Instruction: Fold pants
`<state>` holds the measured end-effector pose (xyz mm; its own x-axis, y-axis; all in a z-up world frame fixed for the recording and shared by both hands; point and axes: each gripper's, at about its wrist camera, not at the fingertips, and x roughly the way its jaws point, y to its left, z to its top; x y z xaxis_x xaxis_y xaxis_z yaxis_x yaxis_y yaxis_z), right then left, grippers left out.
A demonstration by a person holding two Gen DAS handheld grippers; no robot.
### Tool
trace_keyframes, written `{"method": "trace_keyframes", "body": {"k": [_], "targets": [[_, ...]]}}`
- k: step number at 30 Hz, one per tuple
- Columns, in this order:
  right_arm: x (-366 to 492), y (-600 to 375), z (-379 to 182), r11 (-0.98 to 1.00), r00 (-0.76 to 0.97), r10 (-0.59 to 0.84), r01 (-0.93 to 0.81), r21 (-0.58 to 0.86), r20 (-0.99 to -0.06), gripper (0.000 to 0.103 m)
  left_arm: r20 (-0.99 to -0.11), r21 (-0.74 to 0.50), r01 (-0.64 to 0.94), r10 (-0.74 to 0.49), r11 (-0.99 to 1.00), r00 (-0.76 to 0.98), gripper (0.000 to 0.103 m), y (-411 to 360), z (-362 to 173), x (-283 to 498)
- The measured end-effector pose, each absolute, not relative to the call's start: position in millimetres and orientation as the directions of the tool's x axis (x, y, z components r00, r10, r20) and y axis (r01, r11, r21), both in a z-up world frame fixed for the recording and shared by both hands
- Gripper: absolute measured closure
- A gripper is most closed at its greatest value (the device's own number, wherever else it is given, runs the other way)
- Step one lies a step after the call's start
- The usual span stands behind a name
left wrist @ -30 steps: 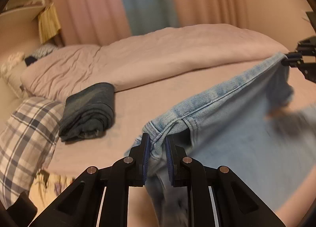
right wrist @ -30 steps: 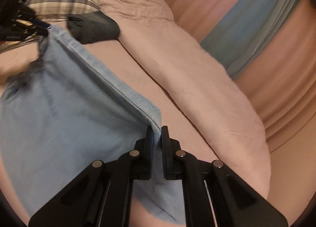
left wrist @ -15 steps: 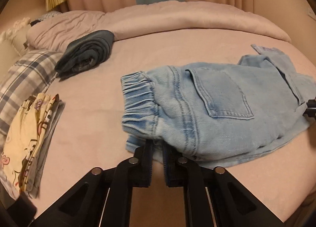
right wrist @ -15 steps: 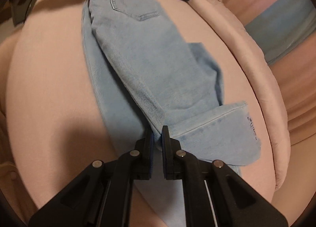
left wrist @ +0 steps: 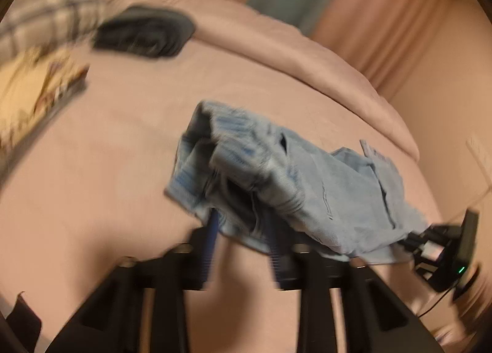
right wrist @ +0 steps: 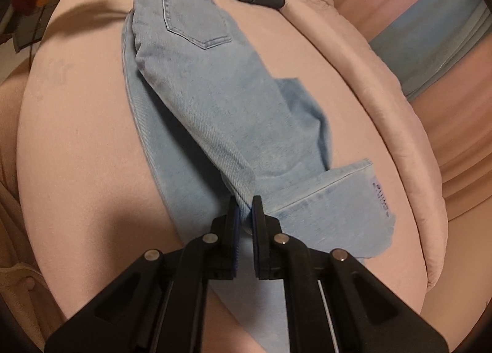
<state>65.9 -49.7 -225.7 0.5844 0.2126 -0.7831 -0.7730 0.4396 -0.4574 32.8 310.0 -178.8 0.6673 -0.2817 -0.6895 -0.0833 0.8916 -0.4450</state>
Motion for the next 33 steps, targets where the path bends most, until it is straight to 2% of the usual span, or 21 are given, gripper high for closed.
{"method": "trace_keyframes", "body": {"k": [2, 5, 9, 10, 12, 13, 14, 18, 22, 26, 28, 30, 32, 33], "targets": [[63, -49, -230, 0.443, 0.583, 0.210, -0.772, -0.456, -0.785, 0.096, -0.656, -0.531, -0.094, -0.338, 0.842, 0.675, 0.042, 314, -180, 30], [60, -48, -229, 0.456, 0.582, 0.216, -0.770, -0.447, -0.784, 0.096, -0.582, -0.651, -0.117, -0.394, 0.750, 0.711, 0.025, 322, -183, 25], [57, -50, -229, 0.464, 0.586, 0.214, -0.765, -0.447, -0.782, 0.096, -0.529, -0.713, -0.138, -0.398, 0.688, 0.750, 0.025, 327, -181, 41], [57, -49, -229, 0.464, 0.587, 0.213, -0.764, -0.448, -0.781, 0.096, -0.553, -0.695, -0.160, -0.380, 0.700, 0.741, 0.025, 325, -181, 49], [56, -48, -230, 0.462, 0.592, 0.208, -0.761, -0.455, -0.778, 0.096, -0.611, -0.666, -0.229, -0.343, 0.710, 0.713, 0.038, 327, -188, 62], [57, -48, -230, 0.464, 0.595, 0.208, -0.759, -0.457, -0.777, 0.096, -0.632, -0.653, -0.256, -0.326, 0.713, 0.703, 0.055, 328, -190, 65], [57, -48, -229, 0.467, 0.596, 0.208, -0.757, -0.457, -0.776, 0.096, -0.648, -0.638, -0.280, -0.304, 0.717, 0.698, 0.065, 331, -191, 66], [56, -47, -222, 0.482, 0.611, 0.219, -0.746, -0.460, -0.761, 0.096, -0.621, -0.637, -0.262, -0.281, 0.725, 0.732, 0.071, 336, -177, 65], [53, -42, -210, 0.489, 0.627, 0.238, -0.737, -0.467, -0.742, 0.096, -0.629, -0.609, -0.276, -0.240, 0.744, 0.740, 0.071, 337, -166, 66], [44, -38, -216, 0.462, 0.602, 0.246, -0.762, -0.454, -0.760, 0.096, -0.751, -0.486, -0.341, -0.186, 0.804, 0.633, 0.071, 333, -198, 76], [40, -35, -235, 0.427, 0.579, 0.217, -0.781, -0.457, -0.786, 0.096, -0.757, -0.455, -0.331, -0.163, 0.827, 0.633, 0.068, 329, -198, 75], [36, -30, -254, 0.387, 0.580, 0.190, -0.786, -0.483, -0.792, 0.095, -0.773, -0.431, -0.334, -0.153, 0.838, 0.615, 0.063, 327, -192, 72], [33, -29, -257, 0.382, 0.595, 0.185, -0.777, -0.501, -0.782, 0.093, -0.809, -0.371, -0.363, -0.105, 0.854, 0.579, 0.044, 328, -185, 70], [34, -29, -254, 0.393, 0.589, 0.189, -0.778, -0.490, -0.785, 0.092, -0.820, -0.336, -0.378, -0.071, 0.863, 0.568, 0.043, 329, -181, 64]]}}
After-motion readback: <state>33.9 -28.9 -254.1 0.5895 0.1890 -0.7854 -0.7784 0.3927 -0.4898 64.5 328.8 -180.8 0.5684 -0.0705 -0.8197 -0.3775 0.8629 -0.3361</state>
